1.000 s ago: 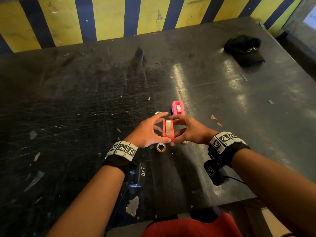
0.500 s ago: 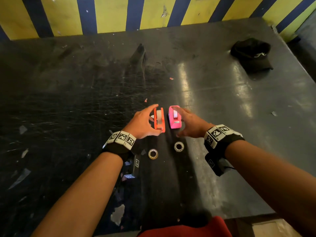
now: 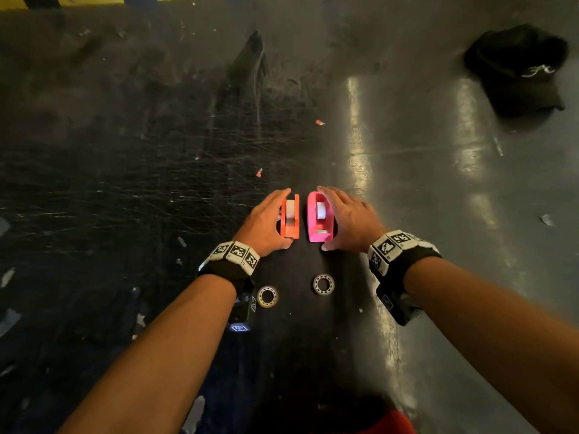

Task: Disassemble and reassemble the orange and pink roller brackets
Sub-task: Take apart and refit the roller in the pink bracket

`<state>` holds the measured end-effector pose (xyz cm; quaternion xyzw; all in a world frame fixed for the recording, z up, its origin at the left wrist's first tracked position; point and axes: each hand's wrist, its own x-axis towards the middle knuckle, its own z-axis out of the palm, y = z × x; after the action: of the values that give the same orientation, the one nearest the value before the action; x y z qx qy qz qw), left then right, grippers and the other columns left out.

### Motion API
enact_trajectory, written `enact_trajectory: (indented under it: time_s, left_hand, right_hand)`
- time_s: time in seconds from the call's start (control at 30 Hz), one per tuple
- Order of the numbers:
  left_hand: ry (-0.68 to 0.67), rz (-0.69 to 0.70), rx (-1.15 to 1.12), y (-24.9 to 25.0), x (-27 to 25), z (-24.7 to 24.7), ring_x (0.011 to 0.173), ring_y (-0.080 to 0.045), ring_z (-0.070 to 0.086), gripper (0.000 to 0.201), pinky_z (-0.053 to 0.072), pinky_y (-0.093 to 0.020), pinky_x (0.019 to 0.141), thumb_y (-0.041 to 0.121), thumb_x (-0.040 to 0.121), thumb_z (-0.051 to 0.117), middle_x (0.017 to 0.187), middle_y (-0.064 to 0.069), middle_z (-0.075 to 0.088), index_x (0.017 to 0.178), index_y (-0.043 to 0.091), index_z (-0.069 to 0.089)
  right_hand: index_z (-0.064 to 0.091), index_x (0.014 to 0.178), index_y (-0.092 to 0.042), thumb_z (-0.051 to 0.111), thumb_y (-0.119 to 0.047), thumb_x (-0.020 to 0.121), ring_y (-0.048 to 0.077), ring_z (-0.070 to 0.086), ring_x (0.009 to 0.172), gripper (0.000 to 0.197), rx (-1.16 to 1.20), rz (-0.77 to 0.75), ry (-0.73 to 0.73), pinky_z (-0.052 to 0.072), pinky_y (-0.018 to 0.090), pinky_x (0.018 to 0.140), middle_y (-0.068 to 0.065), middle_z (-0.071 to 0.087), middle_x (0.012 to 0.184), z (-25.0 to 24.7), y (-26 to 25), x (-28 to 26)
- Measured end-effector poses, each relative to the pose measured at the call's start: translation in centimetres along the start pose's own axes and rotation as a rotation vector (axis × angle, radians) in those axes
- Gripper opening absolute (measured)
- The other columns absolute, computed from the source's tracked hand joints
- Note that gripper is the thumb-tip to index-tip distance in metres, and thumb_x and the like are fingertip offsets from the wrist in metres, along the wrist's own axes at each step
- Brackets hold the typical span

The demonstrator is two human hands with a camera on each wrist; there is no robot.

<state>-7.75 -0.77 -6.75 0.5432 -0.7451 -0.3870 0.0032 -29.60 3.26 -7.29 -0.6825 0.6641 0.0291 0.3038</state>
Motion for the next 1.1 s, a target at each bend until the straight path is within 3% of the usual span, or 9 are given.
enact_trajectory:
  time_s: [0.1, 0.27, 0.37, 0.43, 0.5, 0.77, 0.9, 0.97, 1.1]
  left_hand:
    - [0.028, 0.022, -0.039, -0.6, 0.0, 0.7, 0.148, -0.026, 0.039, 0.116, 0.042, -0.044, 0.117, 0.009, 0.069, 0.090, 0.168, -0.004, 0.024, 0.162, 0.024, 0.023]
    - [-0.002, 0.056, -0.021, -0.3, -0.5, 0.3, 0.156, -0.025, 0.021, 0.133, 0.028, -0.046, 0.123, 0.027, 0.062, 0.097, 0.171, -0.002, 0.013, 0.163, 0.033, 0.010]
    - [0.113, 0.141, -0.061, 0.8, -1.5, -1.0, 0.150, -0.026, 0.033, 0.109, 0.033, -0.045, 0.120, 0.035, 0.065, 0.094, 0.165, -0.003, 0.024, 0.156, 0.028, 0.034]
    - [0.197, 0.217, -0.052, 1.9, -2.2, -1.9, 0.142, -0.024, 0.042, 0.075, 0.037, -0.043, 0.117, 0.035, 0.071, 0.090, 0.156, -0.003, 0.038, 0.138, 0.025, 0.058]
    - [0.209, 0.283, -0.002, 3.2, -2.9, -2.5, 0.138, -0.024, 0.044, 0.055, 0.038, -0.043, 0.115, 0.034, 0.074, 0.087, 0.151, -0.002, 0.045, 0.125, 0.025, 0.067]
    - [0.152, 0.317, 0.178, 5.8, -4.7, -2.8, 0.141, -0.024, 0.038, 0.050, 0.039, -0.047, 0.114, 0.034, 0.078, 0.083, 0.154, 0.000, 0.042, 0.125, 0.025, 0.069]
    - [0.182, 0.337, 0.112, 5.6, -5.1, -2.9, 0.138, -0.020, 0.040, 0.045, 0.036, -0.033, 0.111, 0.030, 0.078, 0.083, 0.149, 0.002, 0.047, 0.120, 0.022, 0.070]
    - [0.181, 0.335, 0.086, 5.6, -5.3, -3.2, 0.132, -0.017, 0.046, 0.045, 0.035, -0.027, 0.107, 0.029, 0.078, 0.083, 0.141, 0.004, 0.056, 0.120, 0.023, 0.069]
    - [0.180, 0.309, -0.028, 5.1, -5.3, -3.9, 0.105, -0.013, 0.066, 0.043, 0.055, -0.036, 0.094, 0.025, 0.075, 0.084, 0.110, 0.008, 0.072, 0.115, 0.024, 0.069]
  right_hand:
    - [0.015, 0.163, -0.026, 0.094, -0.041, 0.062, 0.032, 0.036, 0.151, 0.128, 0.020, -0.024, 0.060, 0.026, 0.061, 0.123, 0.003, 0.032, 0.167, 0.6, 0.5, 0.1]
    - [0.019, 0.161, -0.023, 0.093, -0.042, 0.061, 0.031, 0.040, 0.147, 0.125, 0.078, -0.060, 0.089, 0.031, 0.060, 0.121, 0.006, 0.038, 0.162, 0.4, 0.8, -0.7]
    - [0.021, 0.159, -0.022, 0.093, -0.044, 0.059, 0.032, 0.043, 0.143, 0.125, 0.109, -0.073, 0.123, 0.036, 0.056, 0.118, 0.007, 0.040, 0.158, -0.2, 0.7, -1.9]
    - [0.022, 0.158, -0.023, 0.092, -0.046, 0.059, 0.031, 0.043, 0.141, 0.124, 0.119, -0.081, 0.148, 0.038, 0.055, 0.116, 0.005, 0.041, 0.157, -0.6, 0.3, -2.7]
    - [0.022, 0.156, -0.025, 0.088, -0.052, 0.056, 0.030, 0.045, 0.139, 0.123, 0.121, -0.098, 0.178, 0.040, 0.056, 0.114, 0.003, 0.043, 0.155, -1.0, -0.2, -3.4]
    - [0.023, 0.154, -0.027, 0.081, -0.063, 0.054, 0.027, 0.049, 0.134, 0.121, 0.082, -0.184, 0.234, 0.041, 0.055, 0.113, 0.001, 0.046, 0.152, -0.9, -2.0, -5.4]
    - [0.024, 0.154, -0.026, 0.089, -0.055, 0.056, 0.027, 0.047, 0.135, 0.121, 0.084, -0.150, 0.195, 0.040, 0.052, 0.114, 0.001, 0.046, 0.152, -1.1, -2.3, -6.0]
    - [0.025, 0.154, -0.027, 0.092, -0.053, 0.056, 0.028, 0.047, 0.135, 0.121, 0.077, -0.123, 0.179, 0.039, 0.052, 0.114, 0.001, 0.047, 0.152, -1.3, -2.4, -5.9]
    - [0.022, 0.158, -0.025, 0.094, -0.045, 0.057, 0.033, 0.043, 0.141, 0.125, 0.060, -0.040, 0.125, 0.037, 0.058, 0.116, 0.003, 0.042, 0.158, -2.1, -1.9, -4.8]
